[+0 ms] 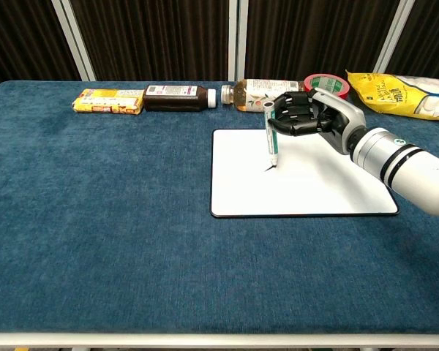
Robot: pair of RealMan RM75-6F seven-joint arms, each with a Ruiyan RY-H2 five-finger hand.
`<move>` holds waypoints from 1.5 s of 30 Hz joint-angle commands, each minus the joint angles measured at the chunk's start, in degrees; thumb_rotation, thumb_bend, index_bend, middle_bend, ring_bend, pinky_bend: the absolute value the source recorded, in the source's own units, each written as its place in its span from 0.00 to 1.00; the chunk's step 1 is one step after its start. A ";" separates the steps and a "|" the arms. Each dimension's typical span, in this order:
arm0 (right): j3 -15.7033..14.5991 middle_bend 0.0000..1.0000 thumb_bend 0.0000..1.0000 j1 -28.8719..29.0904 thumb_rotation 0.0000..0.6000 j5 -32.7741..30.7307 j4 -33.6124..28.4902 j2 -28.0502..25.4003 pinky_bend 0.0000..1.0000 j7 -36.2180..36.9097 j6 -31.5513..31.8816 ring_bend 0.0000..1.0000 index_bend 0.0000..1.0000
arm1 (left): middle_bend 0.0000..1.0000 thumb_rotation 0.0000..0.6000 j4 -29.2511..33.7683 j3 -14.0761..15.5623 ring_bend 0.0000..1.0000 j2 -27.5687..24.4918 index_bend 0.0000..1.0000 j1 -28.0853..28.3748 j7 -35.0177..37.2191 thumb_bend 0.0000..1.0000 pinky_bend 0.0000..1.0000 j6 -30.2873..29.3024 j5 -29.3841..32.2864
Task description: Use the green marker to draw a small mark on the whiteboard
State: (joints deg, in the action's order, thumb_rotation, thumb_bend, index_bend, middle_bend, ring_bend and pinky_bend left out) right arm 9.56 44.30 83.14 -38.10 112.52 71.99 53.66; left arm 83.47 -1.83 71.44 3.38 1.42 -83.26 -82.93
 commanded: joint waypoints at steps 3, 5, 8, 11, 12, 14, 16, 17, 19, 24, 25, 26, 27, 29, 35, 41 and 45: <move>-1.94 0.54 0.65 -2.01 1.00 1.44 -2.28 -2.33 0.22 -0.60 1.95 0.33 0.69 | 0.09 1.00 -0.01 -0.04 0.00 -0.02 0.11 0.08 0.00 0.00 0.00 -0.06 -0.17; -2.58 0.55 0.67 -3.04 1.00 1.65 -4.22 -4.06 0.22 -1.15 2.46 0.33 0.69 | 0.09 1.00 -0.10 -0.11 0.00 0.05 0.11 0.25 0.03 0.00 0.00 0.00 -0.32; -2.41 0.55 0.68 -4.55 1.00 1.38 -7.82 -7.08 0.22 -2.88 4.27 0.33 0.69 | 0.09 1.00 -0.26 -0.20 0.00 0.24 0.11 0.53 -0.03 0.00 0.00 -0.01 -0.69; -0.91 0.55 0.68 -5.74 1.00 1.60 -11.40 -9.65 0.21 -3.92 9.04 0.33 0.69 | 0.09 1.00 -0.23 -0.23 0.00 0.36 0.11 0.51 -0.09 0.00 0.00 -0.53 -1.10; -0.75 0.55 0.68 -6.04 1.00 1.91 -12.47 -10.61 0.21 -4.55 10.23 0.33 0.69 | 0.09 1.00 -0.17 -0.21 0.00 0.34 0.11 0.47 -0.13 0.00 0.00 -0.67 -1.18; -1.06 0.55 0.68 -6.70 1.00 2.89 -14.48 -13.09 0.21 -7.31 12.16 0.33 0.69 | 0.09 1.00 0.00 -0.17 0.00 0.25 0.11 0.40 -0.19 0.00 0.00 -0.82 -1.24; -2.05 0.55 0.68 -7.09 1.00 3.69 -15.48 -15.41 0.21 -11.43 12.18 0.33 0.70 | 0.09 1.00 0.25 -0.15 0.00 0.12 0.11 0.40 -0.24 0.00 0.00 -0.73 -1.18; -2.92 0.55 0.67 -7.14 1.00 4.20 -15.73 -17.09 0.20 -15.45 11.50 0.33 0.70 | 0.09 1.00 0.40 -0.13 0.00 0.08 0.11 0.40 -0.28 0.00 0.00 -0.70 -1.17; -4.42 0.55 0.67 -7.15 1.00 5.20 -15.68 -19.52 0.19 -22.84 10.45 0.33 0.70 | 0.09 1.00 0.60 -0.08 0.00 0.00 0.11 0.42 -0.38 0.00 0.00 -0.70 -1.26; -7.67 0.54 0.63 -7.73 1.00 5.90 -16.09 -24.79 0.15 -46.14 6.75 0.31 0.70 | 0.09 1.00 1.06 -0.01 0.00 -0.26 0.11 0.45 -0.58 0.00 0.00 -0.89 -1.57; -8.08 0.54 0.62 -7.93 1.00 5.78 -15.96 -25.37 0.14 -50.16 6.19 0.30 0.70 | 0.09 1.00 1.16 -0.02 0.00 -0.30 0.11 0.44 -0.64 0.00 0.00 -0.96 -1.61; -8.45 0.54 0.62 -8.14 1.00 5.62 -15.62 -25.78 0.13 -54.16 5.67 0.30 0.69 | 0.09 1.00 1.25 0.01 0.00 -0.34 0.11 0.43 -0.70 0.00 0.00 -1.00 -1.65; -8.87 0.54 0.62 -8.46 1.00 5.37 -15.07 -26.06 0.12 -58.99 5.09 0.29 0.69 | 0.09 1.00 1.38 0.02 0.00 -0.39 0.11 0.44 -0.80 0.00 0.00 -1.04 -1.71; -9.32 0.53 0.62 -9.09 1.00 4.57 -13.89 -25.77 0.11 -65.18 4.04 0.27 0.68 | 0.09 1.00 1.60 0.12 0.00 -0.50 0.11 0.47 -1.01 0.00 0.00 -1.01 -1.85; -9.59 0.52 0.60 -9.97 1.00 2.79 -8.70 -22.38 0.08 -73.28 1.82 0.24 0.66 | 0.09 1.00 2.64 0.24 0.00 -0.87 0.11 0.52 -1.83 0.00 0.00 -1.06 -2.06; -9.92 0.48 0.60 -10.39 1.00 2.55 -4.50 -19.12 0.06 -74.42 0.83 0.20 0.62 | 0.09 1.00 3.88 0.19 0.00 -1.44 0.11 0.55 -2.77 0.00 0.00 -0.73 -1.53; -10.21 0.37 0.54 -10.82 1.00 2.27 -3.69 -18.39 0.01 -75.47 -0.11 0.10 0.41 | 0.09 1.00 4.05 0.22 0.00 -1.43 0.11 0.59 -3.06 0.00 0.00 -0.74 -1.59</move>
State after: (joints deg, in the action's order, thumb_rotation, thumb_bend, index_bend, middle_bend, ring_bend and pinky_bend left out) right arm -0.49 33.72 85.58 -41.89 93.95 -3.03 53.82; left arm 87.52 -1.61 70.00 3.97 -1.65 -84.00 -84.53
